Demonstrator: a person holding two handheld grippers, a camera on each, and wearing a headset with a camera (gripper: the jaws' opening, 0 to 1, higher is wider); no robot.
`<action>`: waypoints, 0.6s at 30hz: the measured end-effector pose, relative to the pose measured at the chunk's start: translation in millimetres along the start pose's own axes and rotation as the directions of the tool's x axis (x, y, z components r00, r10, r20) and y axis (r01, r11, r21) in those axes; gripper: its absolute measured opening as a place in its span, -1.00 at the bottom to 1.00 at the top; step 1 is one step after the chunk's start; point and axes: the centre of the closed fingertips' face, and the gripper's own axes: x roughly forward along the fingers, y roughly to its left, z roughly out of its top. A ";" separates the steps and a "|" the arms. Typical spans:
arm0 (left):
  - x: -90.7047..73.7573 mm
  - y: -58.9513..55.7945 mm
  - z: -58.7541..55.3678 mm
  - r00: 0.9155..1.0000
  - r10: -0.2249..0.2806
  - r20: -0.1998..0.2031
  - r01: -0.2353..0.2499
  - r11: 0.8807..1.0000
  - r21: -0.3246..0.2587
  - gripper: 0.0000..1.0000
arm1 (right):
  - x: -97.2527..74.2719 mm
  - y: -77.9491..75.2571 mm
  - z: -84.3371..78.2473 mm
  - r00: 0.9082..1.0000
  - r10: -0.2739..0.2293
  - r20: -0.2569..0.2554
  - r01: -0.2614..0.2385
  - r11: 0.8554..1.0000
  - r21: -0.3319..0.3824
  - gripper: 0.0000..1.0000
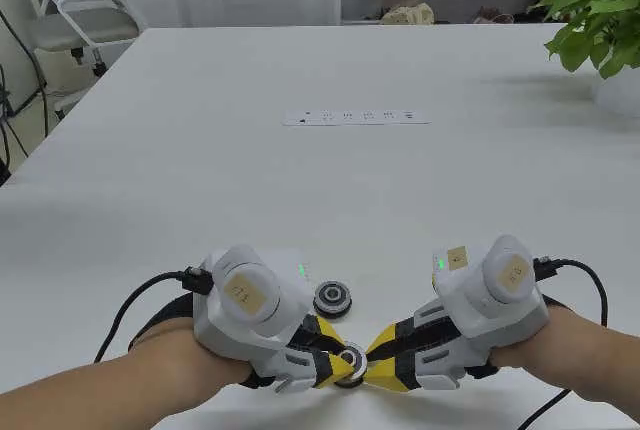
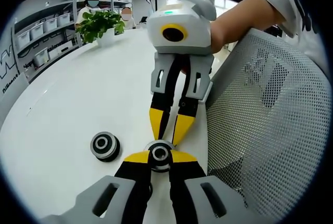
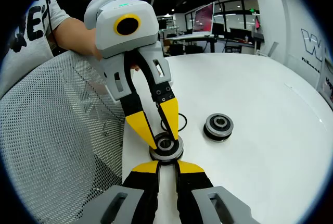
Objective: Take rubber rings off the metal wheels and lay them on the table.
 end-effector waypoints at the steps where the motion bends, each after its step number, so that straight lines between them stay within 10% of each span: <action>1: 0.0 0.0 0.0 1.000 0.000 0.000 0.000 1.000 0.000 -0.86 | 0.1 0.0 -0.1 1.000 0.000 -0.001 0.000 1.000 0.002 -0.84; 18: 0.3 -1.2 -0.2 1.000 0.004 0.003 -0.004 1.000 -0.002 -0.86 | 0.0 -4.5 -4.3 1.000 -0.019 0.016 0.016 0.987 0.157 -1.00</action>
